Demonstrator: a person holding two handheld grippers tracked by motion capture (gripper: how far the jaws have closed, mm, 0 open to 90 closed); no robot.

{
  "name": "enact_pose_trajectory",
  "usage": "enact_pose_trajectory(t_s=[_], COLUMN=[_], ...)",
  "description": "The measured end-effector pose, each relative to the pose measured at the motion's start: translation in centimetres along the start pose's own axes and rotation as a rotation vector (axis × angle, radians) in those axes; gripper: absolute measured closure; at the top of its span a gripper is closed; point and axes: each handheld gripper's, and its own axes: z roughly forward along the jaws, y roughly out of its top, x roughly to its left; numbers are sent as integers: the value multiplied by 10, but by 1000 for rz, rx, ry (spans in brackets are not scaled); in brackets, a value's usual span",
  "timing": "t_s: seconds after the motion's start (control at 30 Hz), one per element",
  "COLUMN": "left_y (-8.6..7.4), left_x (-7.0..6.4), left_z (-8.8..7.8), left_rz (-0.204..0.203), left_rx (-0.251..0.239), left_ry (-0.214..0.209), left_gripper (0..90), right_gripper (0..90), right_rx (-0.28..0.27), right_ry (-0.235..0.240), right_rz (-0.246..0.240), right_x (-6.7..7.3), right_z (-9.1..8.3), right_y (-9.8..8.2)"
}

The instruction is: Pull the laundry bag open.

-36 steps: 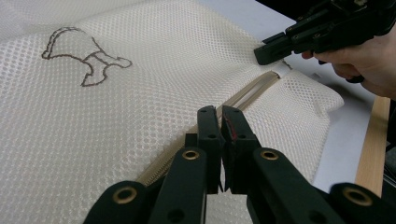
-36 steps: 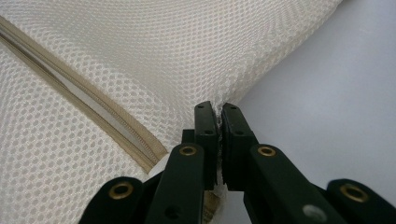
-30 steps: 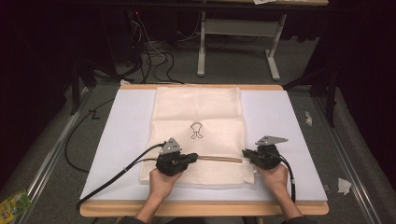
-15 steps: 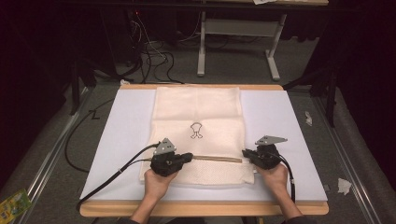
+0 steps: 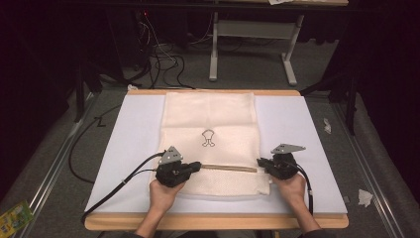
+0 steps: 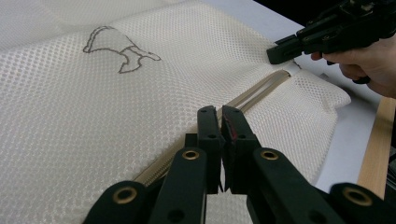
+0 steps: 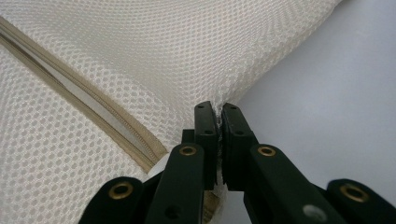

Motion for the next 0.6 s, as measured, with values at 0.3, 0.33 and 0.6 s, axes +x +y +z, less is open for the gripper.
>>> enact_pose_trajectory(t_s=[0.3, 0.33, 0.6], left_y=[-1, -1, 0], left_x=[5, 6, 6], left_z=[-9, -10, -14], left_rz=[-14, -17, -16], left_rx=[-12, -15, -20], left_ry=[13, 10, 13], left_gripper=[870, 870, 870], right_gripper=[878, 878, 877], right_rx=[-9, -7, -8], right_ry=[-3, -5, 0], right_rz=[-2, 0, -6], right_x=[0, 0, 1], right_z=[0, 0, 0], right_y=[1, 1, 2])
